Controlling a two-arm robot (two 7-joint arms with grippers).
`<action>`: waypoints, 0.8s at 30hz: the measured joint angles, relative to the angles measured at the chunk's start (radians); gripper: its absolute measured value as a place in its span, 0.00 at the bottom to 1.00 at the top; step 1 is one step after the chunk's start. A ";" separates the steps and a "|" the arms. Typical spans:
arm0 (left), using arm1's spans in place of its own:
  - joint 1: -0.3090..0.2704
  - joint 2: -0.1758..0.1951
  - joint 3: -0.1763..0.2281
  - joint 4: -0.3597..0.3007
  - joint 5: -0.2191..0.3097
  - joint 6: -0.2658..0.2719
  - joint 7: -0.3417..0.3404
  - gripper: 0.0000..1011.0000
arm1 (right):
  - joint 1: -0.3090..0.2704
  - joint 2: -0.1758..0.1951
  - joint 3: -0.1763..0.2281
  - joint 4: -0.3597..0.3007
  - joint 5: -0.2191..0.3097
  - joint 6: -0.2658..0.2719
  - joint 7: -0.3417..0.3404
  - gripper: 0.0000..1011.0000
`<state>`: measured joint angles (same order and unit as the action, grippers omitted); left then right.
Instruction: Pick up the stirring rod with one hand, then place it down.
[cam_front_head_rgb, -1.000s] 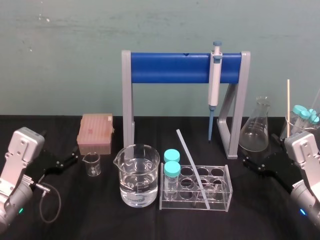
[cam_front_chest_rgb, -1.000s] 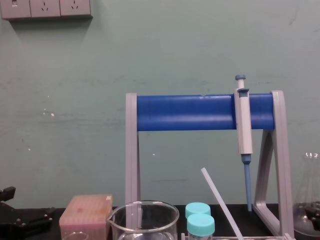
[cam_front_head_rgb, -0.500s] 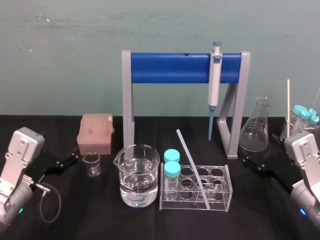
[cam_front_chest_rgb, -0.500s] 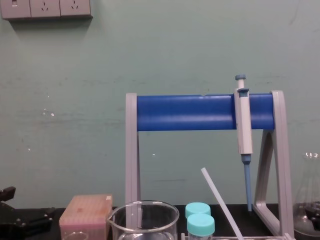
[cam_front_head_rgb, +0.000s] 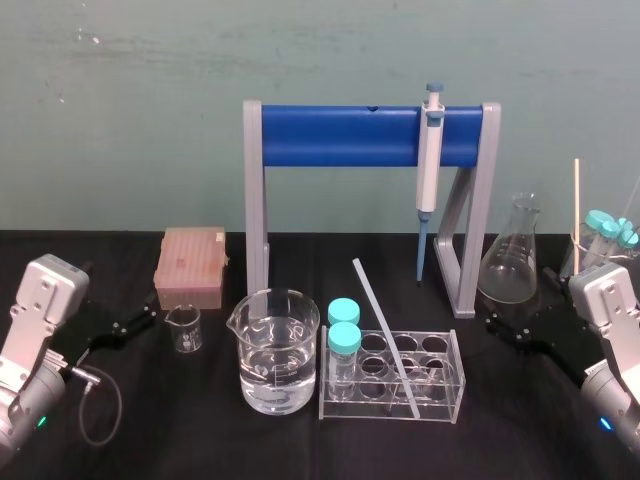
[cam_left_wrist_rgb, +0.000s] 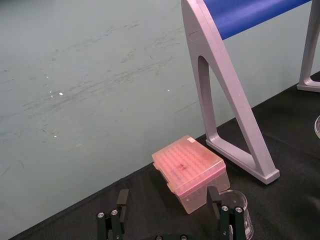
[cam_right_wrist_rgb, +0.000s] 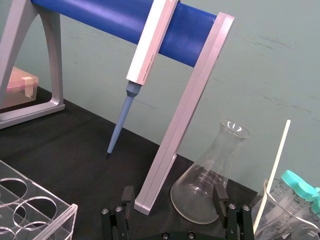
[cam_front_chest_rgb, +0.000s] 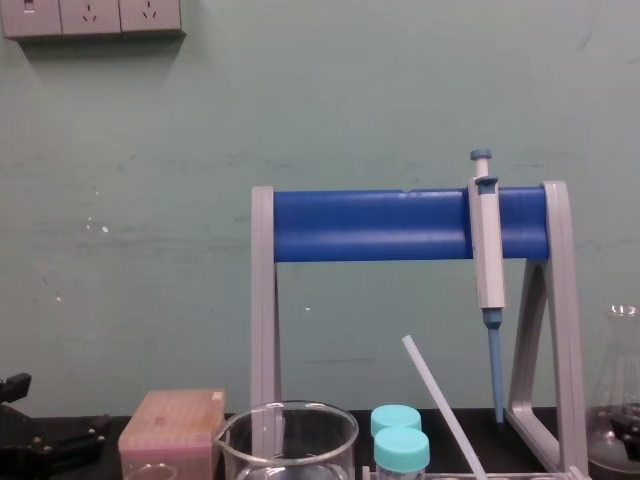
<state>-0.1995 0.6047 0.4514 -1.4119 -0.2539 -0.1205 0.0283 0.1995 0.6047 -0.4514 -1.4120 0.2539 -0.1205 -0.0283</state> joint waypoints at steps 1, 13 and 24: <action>0.000 0.000 0.000 0.000 0.000 0.000 0.000 0.99 | 0.000 0.000 0.000 0.000 0.000 0.000 0.000 0.99; 0.000 0.000 0.000 0.000 0.000 0.000 0.000 0.99 | 0.000 0.000 0.000 0.000 0.000 0.000 0.000 0.99; 0.000 0.000 0.000 0.000 0.000 0.000 0.000 0.99 | 0.010 0.012 0.025 -0.003 -0.006 0.000 0.033 0.99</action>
<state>-0.1995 0.6047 0.4514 -1.4120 -0.2539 -0.1205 0.0283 0.2098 0.6162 -0.4261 -1.4152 0.2479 -0.1210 0.0046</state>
